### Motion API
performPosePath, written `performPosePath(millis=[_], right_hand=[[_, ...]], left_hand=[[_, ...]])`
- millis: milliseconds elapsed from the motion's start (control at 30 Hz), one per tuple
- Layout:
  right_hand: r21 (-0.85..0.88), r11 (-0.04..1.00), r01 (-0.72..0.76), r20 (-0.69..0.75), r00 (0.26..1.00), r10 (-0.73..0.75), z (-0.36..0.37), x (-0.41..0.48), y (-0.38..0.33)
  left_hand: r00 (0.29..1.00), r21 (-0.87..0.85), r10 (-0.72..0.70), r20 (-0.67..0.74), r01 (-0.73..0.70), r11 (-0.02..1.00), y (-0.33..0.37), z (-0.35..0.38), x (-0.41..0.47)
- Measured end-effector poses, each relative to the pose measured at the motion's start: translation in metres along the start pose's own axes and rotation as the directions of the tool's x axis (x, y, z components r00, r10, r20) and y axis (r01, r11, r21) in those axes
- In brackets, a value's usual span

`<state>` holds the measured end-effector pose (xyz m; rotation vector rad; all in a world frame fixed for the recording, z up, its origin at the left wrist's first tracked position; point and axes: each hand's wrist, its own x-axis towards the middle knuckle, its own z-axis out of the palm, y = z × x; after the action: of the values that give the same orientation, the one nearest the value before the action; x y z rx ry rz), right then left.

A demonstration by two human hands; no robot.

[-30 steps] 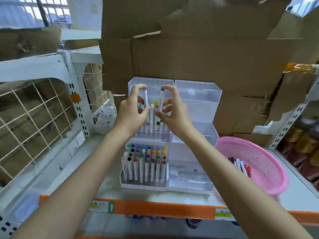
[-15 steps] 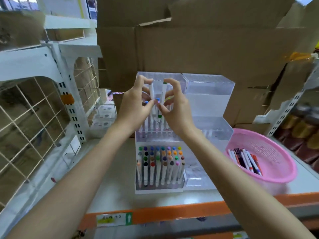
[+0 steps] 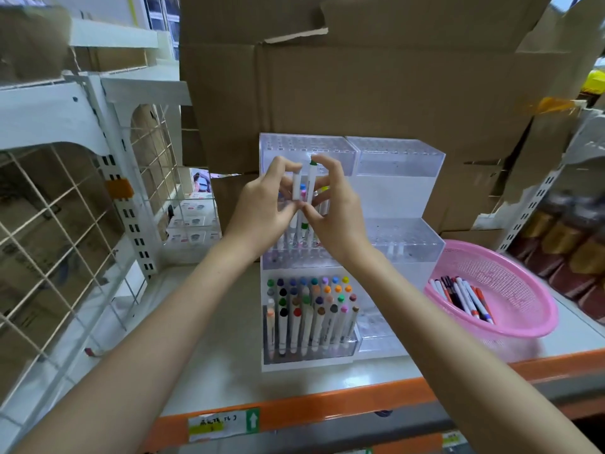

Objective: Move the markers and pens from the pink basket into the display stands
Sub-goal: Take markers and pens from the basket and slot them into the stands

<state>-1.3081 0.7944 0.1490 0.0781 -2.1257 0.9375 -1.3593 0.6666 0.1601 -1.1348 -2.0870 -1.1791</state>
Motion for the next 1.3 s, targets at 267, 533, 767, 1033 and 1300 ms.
performPosePath(millis=[267,533,767,1033,1300], right_hand=[[-0.021,1.000,0.006,0.000,1.000,-0.006,0.000,-0.001,0.000],[-0.028,1.000,-0.009,0.013,1.000,0.010,-0.002,-0.003,0.000],[-0.007,0.999,-0.038,0.006,0.999,0.038,-0.002,-0.005,0.000],[-0.008,1.000,-0.028,-0.010,1.000,0.028,-0.001,-0.007,0.002],[-0.041,0.999,-0.003,-0.010,1.000,0.003,0.003,-0.009,0.003]], left_hand=[[1.000,-0.024,-0.013,-0.015,0.012,1.000,-0.006,0.002,-0.005],[0.998,0.036,0.034,-0.045,-0.032,0.999,-0.009,0.004,-0.006],[0.990,0.180,0.141,0.021,-0.142,0.973,-0.013,0.005,-0.007],[0.988,0.264,0.153,-0.020,-0.142,0.954,-0.022,0.015,-0.016],[0.988,0.309,0.152,-0.031,-0.135,0.942,-0.026,0.014,-0.024]])
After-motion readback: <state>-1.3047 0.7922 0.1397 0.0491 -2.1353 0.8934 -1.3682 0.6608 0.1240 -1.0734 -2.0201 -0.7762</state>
